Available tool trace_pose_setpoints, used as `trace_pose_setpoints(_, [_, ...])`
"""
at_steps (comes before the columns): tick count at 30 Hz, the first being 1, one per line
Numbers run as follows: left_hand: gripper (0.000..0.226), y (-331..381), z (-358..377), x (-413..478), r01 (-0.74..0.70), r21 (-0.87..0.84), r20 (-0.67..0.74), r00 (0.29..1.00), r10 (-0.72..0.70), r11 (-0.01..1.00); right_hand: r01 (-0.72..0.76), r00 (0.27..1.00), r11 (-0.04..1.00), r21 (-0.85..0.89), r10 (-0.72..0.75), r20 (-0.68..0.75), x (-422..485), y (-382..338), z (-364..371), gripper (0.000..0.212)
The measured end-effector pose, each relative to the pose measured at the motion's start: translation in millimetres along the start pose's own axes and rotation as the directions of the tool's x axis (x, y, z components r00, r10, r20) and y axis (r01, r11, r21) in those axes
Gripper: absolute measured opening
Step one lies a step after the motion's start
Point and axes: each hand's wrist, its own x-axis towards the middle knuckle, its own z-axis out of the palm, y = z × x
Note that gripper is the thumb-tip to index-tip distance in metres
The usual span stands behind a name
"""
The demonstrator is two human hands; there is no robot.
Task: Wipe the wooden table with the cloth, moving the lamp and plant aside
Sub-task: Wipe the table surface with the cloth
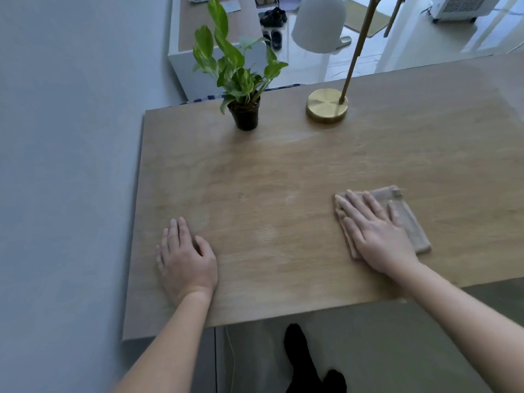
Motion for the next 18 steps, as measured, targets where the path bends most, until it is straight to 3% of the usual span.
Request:
trace_pose_setpoints(2, [0.059,-2,1,1,-0.005,0.002,-0.002,1.000,0.005,1.000,-0.128,0.990,0.990,0.054,0.131,-0.046,54,-15,-8,0.054])
trace_pose_setpoints(4, [0.060,-1,2,1,-0.011,0.005,-0.003,1.000,0.011,1.000,-0.102,0.994,0.993,0.060,0.104,-0.033,88,-61,-3,0.055])
trace_pose_setpoints(6, [0.063,-2,3,2,-0.003,0.007,-0.006,1.000,0.003,1.000,0.085,0.996,0.996,0.037,-0.085,0.000,83,-125,19,0.055])
trace_pose_setpoints(9, [0.063,-2,2,2,-0.006,0.011,-0.013,1.000,0.006,1.000,0.418,0.905,0.908,0.002,-0.417,0.080,0,-188,62,0.054])
trace_pose_setpoints(12, [0.059,-1,-1,2,-0.009,0.020,-0.005,1.000,0.009,1.000,0.560,0.824,0.828,-0.025,-0.554,0.117,-73,-148,69,0.055])
trace_pose_setpoints(15, [0.060,-2,-1,2,-0.001,0.021,0.003,1.000,0.001,1.000,0.446,0.894,0.888,-0.113,-0.435,0.107,-58,-70,40,0.054])
trace_pose_setpoints(18, [0.060,-4,0,2,-0.006,0.033,0.013,1.000,0.006,0.999,0.155,0.988,0.987,-0.040,-0.155,0.015,11,-38,8,0.050])
